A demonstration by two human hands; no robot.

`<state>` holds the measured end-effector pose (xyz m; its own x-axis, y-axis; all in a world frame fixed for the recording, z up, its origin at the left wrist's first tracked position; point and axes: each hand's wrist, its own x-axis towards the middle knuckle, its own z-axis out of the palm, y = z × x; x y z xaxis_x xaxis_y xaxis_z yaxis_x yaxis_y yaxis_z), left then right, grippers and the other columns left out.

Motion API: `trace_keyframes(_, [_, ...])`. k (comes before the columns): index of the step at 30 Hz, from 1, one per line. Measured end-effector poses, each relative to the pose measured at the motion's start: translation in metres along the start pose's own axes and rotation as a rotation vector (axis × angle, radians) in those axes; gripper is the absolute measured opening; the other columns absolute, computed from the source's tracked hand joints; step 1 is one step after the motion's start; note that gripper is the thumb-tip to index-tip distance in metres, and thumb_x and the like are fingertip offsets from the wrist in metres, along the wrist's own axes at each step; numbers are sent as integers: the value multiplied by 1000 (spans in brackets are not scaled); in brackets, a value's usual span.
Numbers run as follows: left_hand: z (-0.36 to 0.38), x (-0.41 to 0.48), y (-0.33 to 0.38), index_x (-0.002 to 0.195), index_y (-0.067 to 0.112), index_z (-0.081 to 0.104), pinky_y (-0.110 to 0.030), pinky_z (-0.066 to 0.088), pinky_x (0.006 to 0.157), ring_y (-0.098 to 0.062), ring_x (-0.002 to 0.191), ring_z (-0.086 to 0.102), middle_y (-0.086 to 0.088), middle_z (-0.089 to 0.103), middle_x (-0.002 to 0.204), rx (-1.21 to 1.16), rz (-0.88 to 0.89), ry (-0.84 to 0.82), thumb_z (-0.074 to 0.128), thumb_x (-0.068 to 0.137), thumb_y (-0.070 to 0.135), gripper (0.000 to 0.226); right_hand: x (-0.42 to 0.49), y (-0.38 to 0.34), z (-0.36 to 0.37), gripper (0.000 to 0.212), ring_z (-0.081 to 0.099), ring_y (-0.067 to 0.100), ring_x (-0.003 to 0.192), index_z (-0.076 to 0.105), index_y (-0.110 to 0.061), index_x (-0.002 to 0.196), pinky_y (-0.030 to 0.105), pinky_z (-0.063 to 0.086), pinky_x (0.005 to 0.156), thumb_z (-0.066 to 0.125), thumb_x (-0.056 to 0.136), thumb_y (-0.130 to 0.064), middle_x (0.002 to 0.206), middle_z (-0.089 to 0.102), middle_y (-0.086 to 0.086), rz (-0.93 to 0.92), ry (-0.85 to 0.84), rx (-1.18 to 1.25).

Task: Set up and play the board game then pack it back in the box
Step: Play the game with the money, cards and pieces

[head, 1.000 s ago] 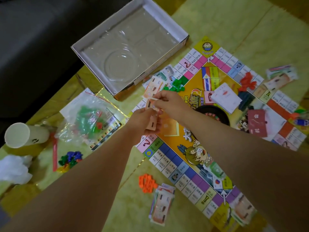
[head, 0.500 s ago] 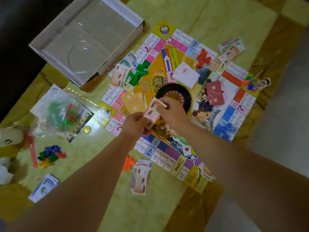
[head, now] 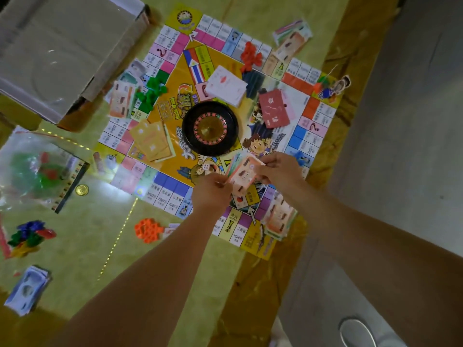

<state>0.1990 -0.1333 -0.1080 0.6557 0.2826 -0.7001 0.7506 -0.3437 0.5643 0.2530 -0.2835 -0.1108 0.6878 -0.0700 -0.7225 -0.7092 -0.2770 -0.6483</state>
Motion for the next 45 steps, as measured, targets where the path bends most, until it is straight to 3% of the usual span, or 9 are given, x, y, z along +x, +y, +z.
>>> trace_keyframes(5, [5, -2, -1, 117, 13, 67, -28, 47, 69, -26, 88, 64, -6, 70, 104, 285, 49, 84, 55, 88, 8, 32, 17, 10, 17, 20, 67, 21, 71, 59, -17, 81, 40, 59, 75, 75, 80, -5, 86, 68, 9, -23, 86, -121])
trace_keyframes(8, [10, 0, -3, 121, 14, 63, -29, 44, 67, -23, 85, 58, -7, 67, 108, 320, 81, 97, 57, 86, 7, 36, 18, 10, 22, 27, 66, 20, 81, 54, -26, 73, 38, 57, 74, 75, 80, -9, 77, 62, -2, -77, 132, -221])
trace_keyframes(15, [21, 7, -2, 131, 12, 54, -28, 38, 79, -26, 112, 51, -10, 45, 130, 308, 108, 115, 56, 86, 9, 44, 4, 21, 18, 31, 56, 20, 95, 52, -11, 116, 30, 44, 76, 64, 87, -15, 110, 56, 6, -108, 277, -298])
trace_keyframes(18, [27, 12, -3, 125, 10, 59, -28, 37, 77, -26, 112, 50, -11, 50, 126, 288, 120, 130, 53, 86, 8, 40, -2, 25, 25, 29, 56, 20, 88, 55, -6, 119, 28, 44, 69, 57, 92, -16, 99, 58, 3, 41, 234, -265])
trace_keyframes(22, [34, 20, -5, 113, 11, 67, -26, 35, 69, -24, 102, 50, -14, 57, 115, 281, 146, 101, 52, 87, 12, 30, 1, 18, 34, 16, 51, 15, 68, 68, -14, 90, 24, 38, 53, 53, 90, -12, 77, 59, 1, 41, 239, -160])
trace_keyframes(32, [15, 1, -15, 111, 12, 64, -28, 36, 65, -28, 97, 56, -14, 56, 109, 239, 200, 105, 50, 91, 16, 24, -25, 19, 33, 15, 57, 9, 81, 57, -20, 106, 24, 46, 64, 59, 91, -15, 93, 60, -7, -33, 312, -88])
trace_keyframes(38, [-39, -48, -65, 101, 16, 68, -25, 40, 61, -16, 78, 58, -1, 68, 94, 168, 92, 165, 51, 94, 18, 18, -81, 40, 83, 7, 59, 7, 72, 64, -13, 94, 20, 46, 61, 57, 93, -13, 83, 65, -3, -232, -20, -168])
trace_keyframes(41, [-70, -66, -105, 101, 17, 69, -25, 34, 66, -22, 89, 61, -3, 70, 98, 208, 10, 197, 53, 91, 18, 19, -109, 57, 124, 7, 58, 1, 71, 66, -14, 89, 19, 46, 65, 60, 90, -13, 79, 65, -8, -268, -173, -279])
trace_keyframes(45, [-110, -84, -173, 101, 15, 68, -28, 40, 71, -29, 97, 62, -10, 68, 100, 245, -79, 269, 56, 87, 19, 19, -147, 79, 180, 12, 64, 16, 87, 66, -22, 94, 33, 53, 82, 59, 89, -14, 91, 65, -2, -231, -444, -418])
